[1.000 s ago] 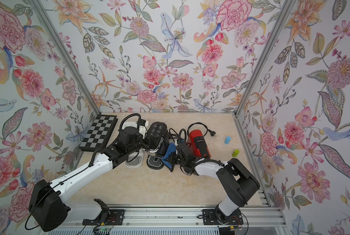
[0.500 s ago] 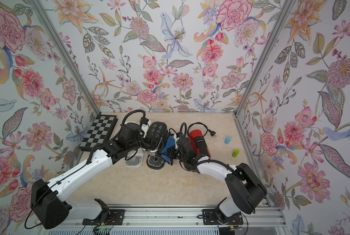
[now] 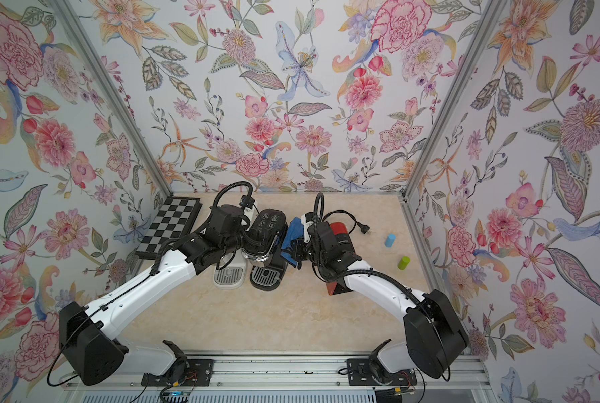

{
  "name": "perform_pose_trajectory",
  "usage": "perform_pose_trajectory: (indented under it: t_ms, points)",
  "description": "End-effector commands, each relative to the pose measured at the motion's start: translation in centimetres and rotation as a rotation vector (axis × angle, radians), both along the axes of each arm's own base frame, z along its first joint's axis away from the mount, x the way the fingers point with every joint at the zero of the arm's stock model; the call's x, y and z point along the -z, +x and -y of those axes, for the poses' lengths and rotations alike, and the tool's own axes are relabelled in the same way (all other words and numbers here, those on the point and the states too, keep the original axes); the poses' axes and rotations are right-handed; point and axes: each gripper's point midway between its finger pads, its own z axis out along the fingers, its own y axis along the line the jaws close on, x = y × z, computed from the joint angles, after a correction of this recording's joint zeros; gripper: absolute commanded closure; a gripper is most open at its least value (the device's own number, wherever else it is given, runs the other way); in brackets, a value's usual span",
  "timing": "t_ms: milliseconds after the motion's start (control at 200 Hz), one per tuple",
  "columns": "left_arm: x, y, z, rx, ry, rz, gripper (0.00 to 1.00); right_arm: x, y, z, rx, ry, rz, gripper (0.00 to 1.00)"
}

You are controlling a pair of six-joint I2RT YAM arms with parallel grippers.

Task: Wipe the surface of a coffee machine
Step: Wipe the dirt from the surface of the coffee machine, then adjust the coffee machine at the center of the board.

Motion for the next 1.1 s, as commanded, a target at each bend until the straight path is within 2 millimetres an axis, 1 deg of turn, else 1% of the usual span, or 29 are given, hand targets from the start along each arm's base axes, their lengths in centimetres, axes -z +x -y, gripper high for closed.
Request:
perform_pose_trajectory:
  t_ms: [0, 75, 190, 245, 380, 450, 510, 640, 726, 811, 896, 971, 1041, 1096]
  points:
    - [6.4, -2.1, -1.3, 0.007, 0.108, -0.189, 0.01, -1.0, 0.6, 0.3, 0.007, -0.048, 0.032, 1.00]
    - [7.1, -2.4, -1.6, -0.003, 0.122, -0.208, 0.01, -1.7, 0.7, 0.8, 0.019, -0.077, 0.047, 1.00]
    - [7.5, -2.7, -2.0, -0.015, 0.130, -0.216, 0.01, -3.4, 0.8, 2.0, 0.057, -0.111, 0.090, 1.00]
    - [7.8, -2.9, -2.2, -0.019, 0.134, -0.221, 0.01, -3.8, 0.8, 2.5, 0.070, -0.128, 0.103, 1.00]
    - [8.6, -3.4, -2.3, -0.018, 0.121, -0.231, 0.01, -5.6, 0.7, 4.3, 0.113, -0.176, 0.153, 1.00]
    - [9.2, -3.8, -2.1, -0.012, 0.101, -0.245, 0.01, -6.2, 0.3, 4.4, 0.106, -0.165, 0.162, 1.00]
    - [9.5, -4.3, -1.7, 0.002, 0.065, -0.254, 0.01, -6.2, 0.1, 4.0, 0.091, -0.146, 0.150, 1.00]
    - [9.9, -5.5, -0.3, 0.062, -0.042, -0.291, 0.01, -5.2, 0.4, 2.7, 0.062, -0.124, 0.114, 1.00]
    - [9.4, -6.2, 0.8, 0.103, -0.114, -0.306, 0.01, -4.8, 0.3, 1.2, 0.041, -0.095, 0.104, 1.00]
    - [8.8, -6.6, 1.7, 0.134, -0.173, -0.316, 0.01, -4.9, 0.5, 0.1, 0.031, -0.084, 0.109, 1.00]
    - [8.0, -6.9, 2.9, 0.180, -0.228, -0.329, 0.01, -5.5, 0.8, -0.4, 0.032, -0.077, 0.121, 1.00]
    - [7.4, -6.7, 3.1, 0.187, -0.231, -0.320, 0.01, -6.2, 1.1, -0.8, 0.028, -0.066, 0.132, 1.00]
    - [7.6, -6.7, 3.1, 0.188, -0.223, -0.326, 0.01, -7.0, 1.2, -1.7, 0.008, -0.053, 0.143, 1.00]
    - [8.1, -6.8, 3.3, 0.192, -0.230, -0.341, 0.01, -7.7, 1.2, -2.5, -0.006, -0.043, 0.156, 1.00]
